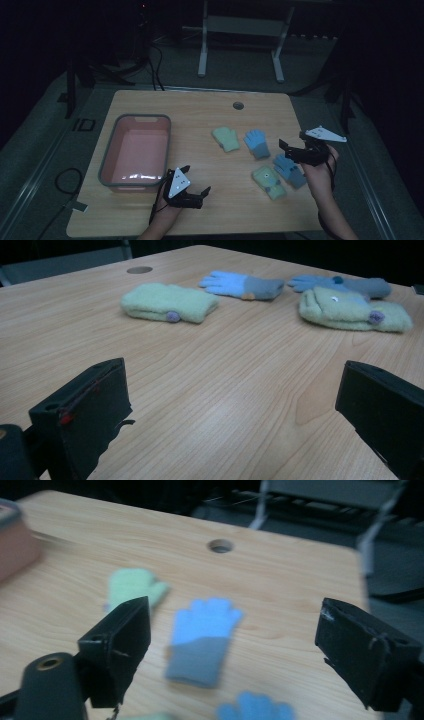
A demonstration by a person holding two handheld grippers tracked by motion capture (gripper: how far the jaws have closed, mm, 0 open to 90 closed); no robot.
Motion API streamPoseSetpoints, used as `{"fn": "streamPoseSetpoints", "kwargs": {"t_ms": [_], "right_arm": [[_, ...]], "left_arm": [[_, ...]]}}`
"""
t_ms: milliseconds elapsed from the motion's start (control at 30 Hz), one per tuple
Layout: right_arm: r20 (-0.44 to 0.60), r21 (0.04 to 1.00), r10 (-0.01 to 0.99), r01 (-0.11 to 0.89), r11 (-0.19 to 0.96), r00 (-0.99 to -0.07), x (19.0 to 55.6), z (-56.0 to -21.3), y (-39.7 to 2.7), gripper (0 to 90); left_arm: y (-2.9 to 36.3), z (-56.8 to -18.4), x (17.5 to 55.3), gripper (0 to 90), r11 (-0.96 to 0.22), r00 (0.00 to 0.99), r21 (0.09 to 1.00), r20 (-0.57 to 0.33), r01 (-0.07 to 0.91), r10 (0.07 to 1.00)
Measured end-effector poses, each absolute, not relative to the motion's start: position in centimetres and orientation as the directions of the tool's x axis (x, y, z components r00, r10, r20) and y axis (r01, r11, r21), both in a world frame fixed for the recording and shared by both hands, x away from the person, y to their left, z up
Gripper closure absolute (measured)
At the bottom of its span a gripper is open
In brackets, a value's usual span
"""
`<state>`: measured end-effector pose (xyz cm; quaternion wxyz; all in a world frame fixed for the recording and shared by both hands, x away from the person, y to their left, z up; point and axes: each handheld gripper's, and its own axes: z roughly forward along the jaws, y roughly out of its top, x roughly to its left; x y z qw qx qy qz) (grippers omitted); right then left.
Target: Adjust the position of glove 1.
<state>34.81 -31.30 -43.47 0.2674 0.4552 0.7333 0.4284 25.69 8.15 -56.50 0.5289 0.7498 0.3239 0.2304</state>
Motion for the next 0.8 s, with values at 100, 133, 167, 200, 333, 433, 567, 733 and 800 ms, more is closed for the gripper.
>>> {"fn": "streamPoseSetpoints", "kwargs": {"t_ms": [100, 133, 167, 200, 333, 433, 567, 733, 800], "right_arm": [[0.013, 0.862, 0.892, 0.457, 0.219, -0.452, 35.3, -43.4, -30.9, 17.1], [0.012, 0.864, 0.894, 0.455, 0.216, -0.448, 35.6, -43.3, -30.3, 11.6], [-0.005, 0.869, 0.894, 0.44, 0.226, -0.449, 35.6, -43.2, -30.0, 12.1], [-0.005, 0.869, 0.894, 0.44, 0.226, -0.449, 35.6, -43.2, -30.0, 12.1], [-0.024, 0.876, 0.871, 0.409, 0.254, -0.49, 36.0, -42.9, -28.7, 11.4], [-0.031, 0.871, 0.862, 0.409, 0.272, -0.505, 36.6, -42.9, -27.7, 11.4], [-0.023, 0.86, 0.841, 0.418, 0.291, -0.54, 37.4, -43.0, -26.8, 13.9], [-0.021, 0.848, 0.826, 0.427, 0.313, -0.563, 38.4, -43.5, -25.7, 15.6], [-0.02, 0.847, 0.821, 0.427, 0.317, -0.57, 38.7, -43.6, -25.3, 16.6]], "left_arm": [[8.1, -56.5, 25.7, 1.3, -0.232, 0.686, 0.942, 0.001, 0.245, 0.728], [8.1, -56.5, 25.7, 1.3, -0.234, 0.686, 0.941, 0.003, 0.243, 0.727], [8.1, -56.5, 25.7, 1.3, -0.234, 0.687, 0.941, 0.003, 0.243, 0.727], [8.1, -56.5, 25.7, 1.3, -0.236, 0.687, 0.941, 0.005, 0.242, 0.727], [8.1, -56.5, 25.7, 1.3, -0.238, 0.687, 0.941, 0.007, 0.241, 0.727], [8.1, -56.5, 25.6, 1.3, -0.239, 0.688, 0.941, 0.009, 0.24, 0.726], [8.1, -56.5, 25.6, 1.3, -0.237, 0.69, 0.941, 0.005, 0.241, 0.724], [8.1, -56.5, 25.7, 1.3, -0.233, 0.69, 0.942, 0.002, 0.243, 0.724], [8.1, -56.5, 25.7, 1.3, -0.233, 0.69, 0.942, 0.001, 0.243, 0.723]]}}
